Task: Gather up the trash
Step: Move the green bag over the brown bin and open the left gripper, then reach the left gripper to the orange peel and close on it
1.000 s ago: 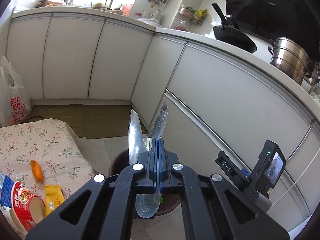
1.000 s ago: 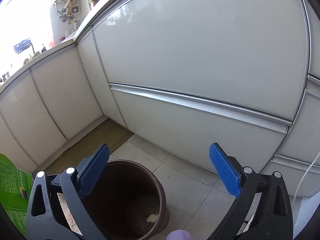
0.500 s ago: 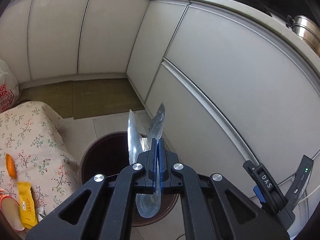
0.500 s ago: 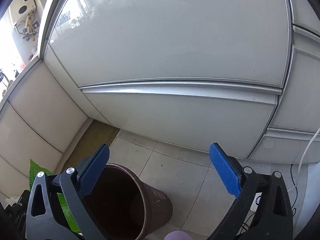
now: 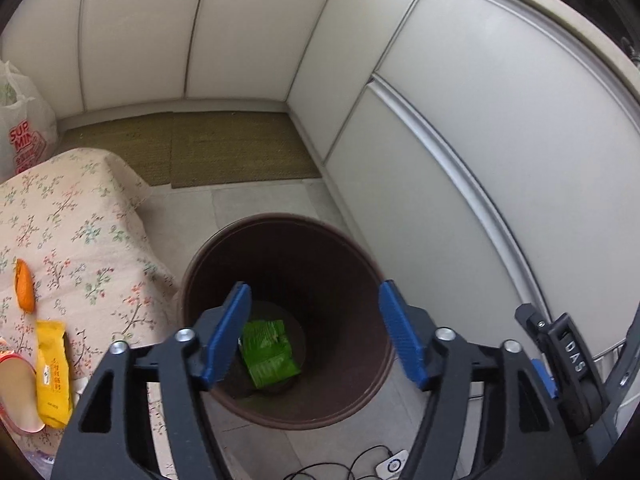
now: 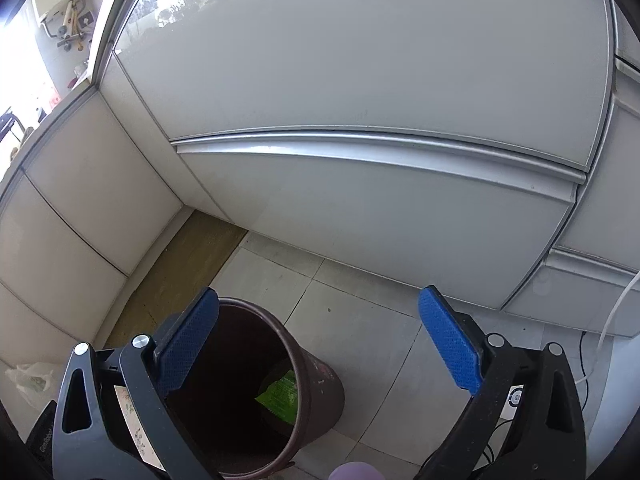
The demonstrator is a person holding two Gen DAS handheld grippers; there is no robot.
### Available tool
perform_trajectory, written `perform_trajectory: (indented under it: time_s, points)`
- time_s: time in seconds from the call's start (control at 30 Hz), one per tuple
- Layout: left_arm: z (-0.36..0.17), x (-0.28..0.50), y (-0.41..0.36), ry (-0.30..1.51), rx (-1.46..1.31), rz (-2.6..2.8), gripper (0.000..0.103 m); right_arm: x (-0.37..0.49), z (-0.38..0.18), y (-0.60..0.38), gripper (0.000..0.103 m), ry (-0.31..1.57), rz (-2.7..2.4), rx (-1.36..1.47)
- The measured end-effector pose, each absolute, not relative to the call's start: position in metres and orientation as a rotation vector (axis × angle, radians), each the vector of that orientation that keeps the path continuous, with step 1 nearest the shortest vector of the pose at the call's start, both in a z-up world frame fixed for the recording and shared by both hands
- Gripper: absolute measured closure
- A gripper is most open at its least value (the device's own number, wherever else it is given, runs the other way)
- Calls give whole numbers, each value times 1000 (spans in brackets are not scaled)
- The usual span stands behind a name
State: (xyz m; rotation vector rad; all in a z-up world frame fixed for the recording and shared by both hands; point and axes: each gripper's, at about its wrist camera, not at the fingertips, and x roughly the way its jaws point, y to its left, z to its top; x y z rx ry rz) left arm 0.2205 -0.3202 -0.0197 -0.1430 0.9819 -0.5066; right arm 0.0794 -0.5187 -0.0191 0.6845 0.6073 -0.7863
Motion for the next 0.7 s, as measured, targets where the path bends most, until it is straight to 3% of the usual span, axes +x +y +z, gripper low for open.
perform_trajectory:
  time_s: [0.33,0.7]
  points:
    - [-54,239,-253,1135,-180,-336,30,113,-18,-476,7,699,-610,651]
    - [-81,287,-137,1176,-211,-63,30,157,-16,-384,7,823,-408,401]
